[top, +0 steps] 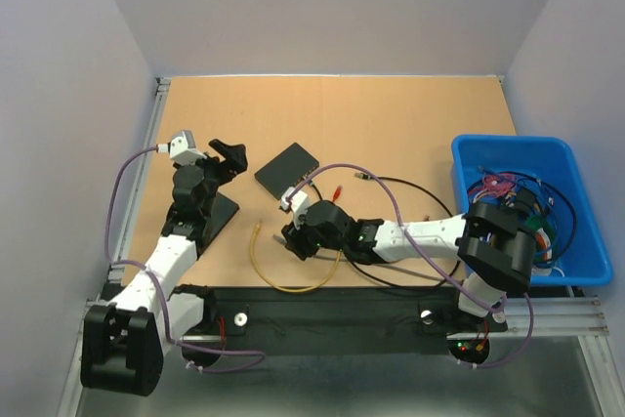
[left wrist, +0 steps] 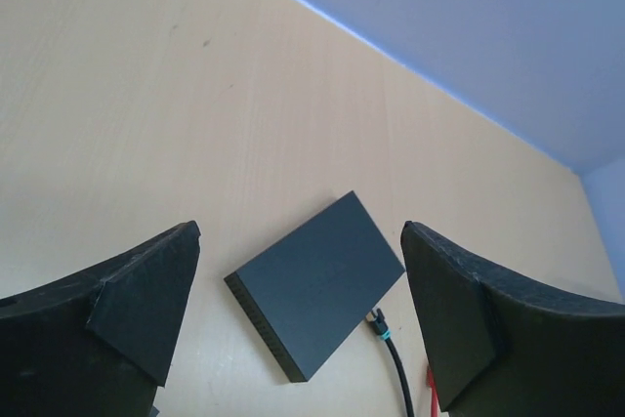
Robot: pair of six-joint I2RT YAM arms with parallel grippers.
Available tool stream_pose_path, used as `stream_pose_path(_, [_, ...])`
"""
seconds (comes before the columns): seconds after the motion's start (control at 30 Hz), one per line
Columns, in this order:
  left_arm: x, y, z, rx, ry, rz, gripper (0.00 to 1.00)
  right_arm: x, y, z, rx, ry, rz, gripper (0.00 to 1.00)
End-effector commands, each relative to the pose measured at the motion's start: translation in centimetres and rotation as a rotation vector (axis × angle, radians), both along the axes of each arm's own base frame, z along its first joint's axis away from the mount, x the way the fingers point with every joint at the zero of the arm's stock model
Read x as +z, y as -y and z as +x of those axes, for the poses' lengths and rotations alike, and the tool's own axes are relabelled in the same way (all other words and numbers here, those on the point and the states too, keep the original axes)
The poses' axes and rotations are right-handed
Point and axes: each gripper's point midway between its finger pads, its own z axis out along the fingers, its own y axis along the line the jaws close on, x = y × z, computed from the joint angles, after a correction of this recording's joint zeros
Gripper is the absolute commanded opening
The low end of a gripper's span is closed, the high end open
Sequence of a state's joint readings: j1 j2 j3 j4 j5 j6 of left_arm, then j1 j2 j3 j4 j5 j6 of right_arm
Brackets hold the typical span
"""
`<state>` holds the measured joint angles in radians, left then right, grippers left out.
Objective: Insert the plug into the switch port
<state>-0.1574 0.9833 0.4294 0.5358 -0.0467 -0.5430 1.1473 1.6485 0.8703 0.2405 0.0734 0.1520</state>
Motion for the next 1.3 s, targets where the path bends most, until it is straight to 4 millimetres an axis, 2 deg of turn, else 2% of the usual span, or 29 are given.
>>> stream_pose_path(0.0, [3.7,-0.5,-0.5,0.026,0.148,-0.022,0.95,-0.7,-0.8,-0.4,0.000,-0.020,0.005,0.50])
stream_pose_path(0.4, [2.9,-0.3,-1.8,0.001,0.149,-0.011,0.92,-2.9,-0.5,0.0,-0.061,0.007,-0.062,0.50])
stream_pose_path(0.7, [-1.5,-1.3,-2.3,0.042,0.116,0.030,0.92,-5.6,-0.2,0.0,-0.100,0.003,-0.089,0.50])
stream_pose_path(0.87, [-2.0,-1.6,-2.4,0.059,0.110,0.028,0.91,-6.8,-0.1,0.4,-0.139,0.004,-0.087,0.49])
stream_pose_path(0.93, [-3.0,-2.9,-2.5,0.129,0.064,0.036,0.91,-7.8,0.2,0.5,-0.154,-0.003,-0.099,0.47])
stream_pose_path(1.0, [-3.2,-3.1,-2.5,0.145,0.051,0.031,0.91,-8.2,0.1,0.6,-0.169,-0.006,-0.087,0.47])
stream_pose_path(1.17, [-3.4,-2.8,-2.3,0.126,0.024,0.038,0.91,-9.7,0.5,0.7,-0.211,-0.014,-0.059,0.40])
stream_pose_path(1.27, [-3.1,-2.7,-2.5,0.115,0.037,0.043,0.91,-10.0,1.0,1.0,-0.242,-0.010,-0.051,0.32])
